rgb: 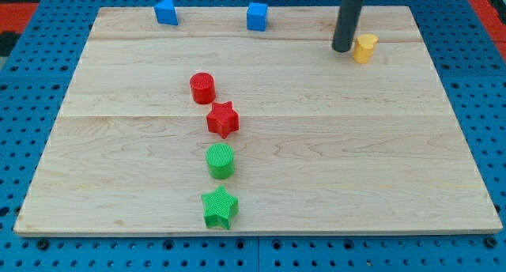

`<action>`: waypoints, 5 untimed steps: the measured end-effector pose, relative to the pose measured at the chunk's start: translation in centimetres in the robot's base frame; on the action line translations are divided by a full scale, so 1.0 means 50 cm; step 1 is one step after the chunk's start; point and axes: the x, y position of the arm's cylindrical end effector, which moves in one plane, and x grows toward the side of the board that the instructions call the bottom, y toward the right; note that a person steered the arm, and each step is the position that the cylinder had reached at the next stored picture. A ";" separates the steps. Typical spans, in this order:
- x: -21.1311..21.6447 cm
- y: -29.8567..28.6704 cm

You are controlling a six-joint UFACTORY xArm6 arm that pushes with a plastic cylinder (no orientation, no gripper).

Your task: Move the blue cube to the bottom of the yellow heart

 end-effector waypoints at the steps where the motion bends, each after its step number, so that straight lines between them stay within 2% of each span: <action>1: 0.000 -0.080; 3: 0.000 -0.203; 5: 0.000 -0.221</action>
